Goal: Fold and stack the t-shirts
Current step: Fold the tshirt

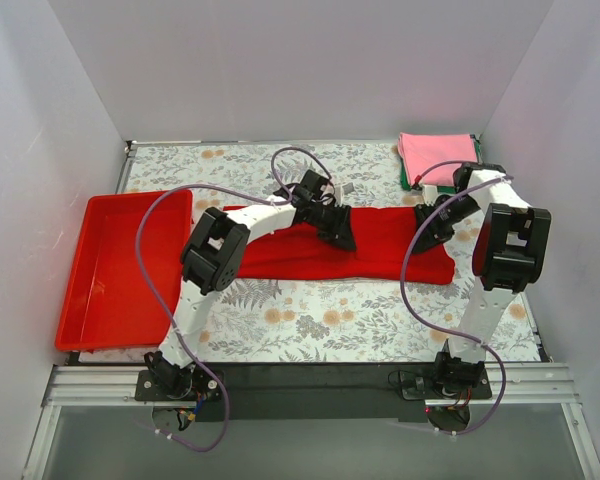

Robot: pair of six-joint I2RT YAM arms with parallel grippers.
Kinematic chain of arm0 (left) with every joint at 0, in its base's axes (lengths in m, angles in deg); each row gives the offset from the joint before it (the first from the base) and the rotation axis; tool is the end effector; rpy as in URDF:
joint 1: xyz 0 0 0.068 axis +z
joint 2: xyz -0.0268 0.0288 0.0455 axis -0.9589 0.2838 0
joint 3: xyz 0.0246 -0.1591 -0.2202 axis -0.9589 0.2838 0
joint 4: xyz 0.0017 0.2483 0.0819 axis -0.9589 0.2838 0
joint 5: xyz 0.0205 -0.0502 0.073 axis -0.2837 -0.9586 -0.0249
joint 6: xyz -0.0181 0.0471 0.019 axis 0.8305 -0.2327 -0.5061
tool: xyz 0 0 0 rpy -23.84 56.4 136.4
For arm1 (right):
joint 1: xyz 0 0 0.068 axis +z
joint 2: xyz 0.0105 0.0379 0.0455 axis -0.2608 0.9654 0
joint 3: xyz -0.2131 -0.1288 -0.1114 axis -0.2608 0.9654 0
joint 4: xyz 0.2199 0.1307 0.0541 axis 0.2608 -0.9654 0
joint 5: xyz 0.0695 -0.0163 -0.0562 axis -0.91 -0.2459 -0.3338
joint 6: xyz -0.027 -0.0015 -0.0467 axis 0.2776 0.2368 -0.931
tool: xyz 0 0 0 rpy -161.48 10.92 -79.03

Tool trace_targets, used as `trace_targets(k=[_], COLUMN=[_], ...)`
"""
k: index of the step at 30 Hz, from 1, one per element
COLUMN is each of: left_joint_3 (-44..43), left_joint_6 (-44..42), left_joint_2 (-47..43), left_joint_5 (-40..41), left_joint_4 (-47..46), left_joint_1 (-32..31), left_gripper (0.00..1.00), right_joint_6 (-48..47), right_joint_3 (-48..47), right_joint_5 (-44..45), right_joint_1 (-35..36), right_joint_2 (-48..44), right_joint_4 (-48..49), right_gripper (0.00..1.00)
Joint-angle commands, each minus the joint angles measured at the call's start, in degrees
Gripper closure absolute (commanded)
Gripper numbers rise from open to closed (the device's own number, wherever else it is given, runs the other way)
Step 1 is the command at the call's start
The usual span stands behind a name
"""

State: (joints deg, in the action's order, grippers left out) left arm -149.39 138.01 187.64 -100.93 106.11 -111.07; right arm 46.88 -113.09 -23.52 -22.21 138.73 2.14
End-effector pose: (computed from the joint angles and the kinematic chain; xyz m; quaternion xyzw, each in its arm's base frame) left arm 0.3760 -0.3187 0.1486 0.0734 -0.8912 0.4435 0.0611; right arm 0.3642 -0.0259 0.1935 -0.2271 0.9322 0.2727 0.0707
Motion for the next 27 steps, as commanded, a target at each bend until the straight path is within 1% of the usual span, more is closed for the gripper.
trace_targets(k=[1, 3, 4, 5, 7, 8, 10, 11, 12, 14, 15, 17, 18, 20, 21, 24, 25, 27], left_joint_3=[1.0, 2.6, 3.8, 6.5, 8.8, 11.0, 13.3, 14.3, 16.0, 17.0, 17.7, 17.6, 16.4, 14.9, 14.5, 13.3, 13.0, 12.9], left_joint_6=[-4.7, -7.1, -10.4, -11.9, -15.6, -19.2, -22.5, -25.4, -26.5, -29.0, -32.1, -36.0, -41.8, -47.3, -51.1, -56.4, -59.3, -60.9], left_joint_2=[-10.1, -13.1, -16.3, -17.8, -20.4, -22.5, -24.5, -26.1, -26.8, -28.4, -28.8, -28.5, -27.2, -26.1, -25.6, -24.6, -23.9, -23.3], left_joint_5=[0.1, 0.6, 0.5, 0.5, 1.2, 2.7, 4.2, 5.6, 8.9, 10.3, 10.8, 12.2, 11.4, 10.3, 10.8, 12.3, 14.0, 15.4], left_joint_4=[3.1, 4.6, 5.1, 6.5, 9.2, 11.8, 13.9, 15.9, 16.6, 18.6, 19.3, 22.9, 24.8, 29.8, 30.9, 32.4, 32.9, 32.9], left_joint_1=[1.3, 2.7, 3.2, 3.7, 5.0, 5.4, 6.7, 7.1, 8.2, 10.1, 12.4, 14.3, 16.5, 18.9, 21.1, 24.3, 24.8, 26.0], left_gripper=[0.69, 0.69, 0.68, 0.68, 0.68, 0.68, 0.68, 0.68, 0.68, 0.66, 0.6, 0.56, 0.56, 0.57, 0.57, 0.57, 0.59, 0.6], right_joint_6=[-2.2, -2.5, -2.7, -2.7, -2.2, -1.9, -1.4, -0.9, -0.7, -0.5, -0.5, -0.5, -0.6, -0.6, -0.7, -0.7, -0.7, -0.7], right_joint_3=[0.3, 0.1, 0.2, 0.4, 1.6, 2.1, 3.8, 4.5, 5.6, 6.6, 7.6, 8.7, 9.2, 10.6, 11.4, 12.1, 12.2, 12.3], right_joint_5=[1.6, 2.1, 2.1, 1.8, 1.9, 2.3, 3.0, 3.2, 3.5, 4.6, 4.9, 6.8, 7.3, 9.0, 9.7, 10.9, 11.2, 11.3], right_joint_1=[-0.3, -0.3, -0.4, -0.4, -0.3, -0.3, -0.3, -0.2, -0.2, -0.1, 0.1, 0.3, 0.4, 0.5, 0.5, 0.5, 0.5, 0.5], right_joint_2=[-3.1, -4.3, -5.4, -5.8, -6.3, -6.2, -6.2, -6.4, -6.4, -6.5, -6.5, -6.6, -6.5, -6.1, -5.8, -5.5, -5.4, -5.2], right_joint_4=[0.7, 0.9, 0.9, 1.2, 1.9, 3.1, 4.2, 4.9, 6.1, 7.0, 8.1, 9.4, 10.3, 11.3, 12.2, 13.0, 13.4, 13.4], right_gripper=[0.54, 0.54, 0.56, 0.57, 0.6, 0.62, 0.67, 0.67, 0.68, 0.69, 0.69, 0.69, 0.69, 0.69, 0.7, 0.7, 0.7, 0.71])
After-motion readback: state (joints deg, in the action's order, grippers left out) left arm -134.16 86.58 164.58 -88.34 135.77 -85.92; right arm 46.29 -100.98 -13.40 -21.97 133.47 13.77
